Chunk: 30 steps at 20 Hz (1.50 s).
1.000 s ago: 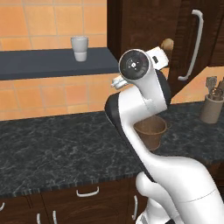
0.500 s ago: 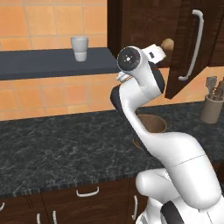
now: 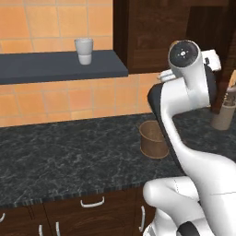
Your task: Open the cabinet, pick up the bread from the cabinet and place it in the basket. Then move the basket to the dining counter.
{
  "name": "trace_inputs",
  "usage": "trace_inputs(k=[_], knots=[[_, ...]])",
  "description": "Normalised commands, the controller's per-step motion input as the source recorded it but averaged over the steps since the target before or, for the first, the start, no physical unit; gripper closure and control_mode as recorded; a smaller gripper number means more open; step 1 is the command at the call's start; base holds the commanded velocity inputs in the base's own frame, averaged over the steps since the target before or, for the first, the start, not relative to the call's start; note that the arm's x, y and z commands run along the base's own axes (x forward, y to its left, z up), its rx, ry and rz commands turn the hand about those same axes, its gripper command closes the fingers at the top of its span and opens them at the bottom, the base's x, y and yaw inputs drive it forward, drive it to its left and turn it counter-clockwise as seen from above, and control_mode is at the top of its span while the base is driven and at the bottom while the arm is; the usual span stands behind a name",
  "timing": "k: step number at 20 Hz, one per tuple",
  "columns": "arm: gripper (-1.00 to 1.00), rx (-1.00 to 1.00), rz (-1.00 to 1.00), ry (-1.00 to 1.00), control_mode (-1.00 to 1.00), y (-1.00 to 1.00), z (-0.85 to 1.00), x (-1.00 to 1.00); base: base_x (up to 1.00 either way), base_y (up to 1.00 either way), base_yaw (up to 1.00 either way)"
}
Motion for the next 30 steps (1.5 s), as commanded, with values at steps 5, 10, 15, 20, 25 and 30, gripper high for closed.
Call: trace_inputs(k=[5,10,15,20,25,30], knots=[[-1.00,0.15,-0.27,-0.08,-1.00,-1.00,0.27,-0.53,0.00,0.00,0.00],[-1.00,0.13,-0.23,-0.09,-1.00,-1.00,0.29,-0.37,0.00,0.00,0.00],[-1.00,0.11,-0.18,-0.08,-1.00,-0.91,0.05,-0.18,0.00,0.00,0.00],[-1.00,0.13,-0.09,-0.06,-1.00,-0.23,0.00,-0.11,0.00,0.00,0.00],[-1.00,0.04,0.09,-0.02,-1.00,0.95,0.13,0.15,0.00,0.00,0.00],[-1.00,0.08,0.28,-0.06,-1.00,0.26,0.01,0.90,0.00,0.00,0.00]])
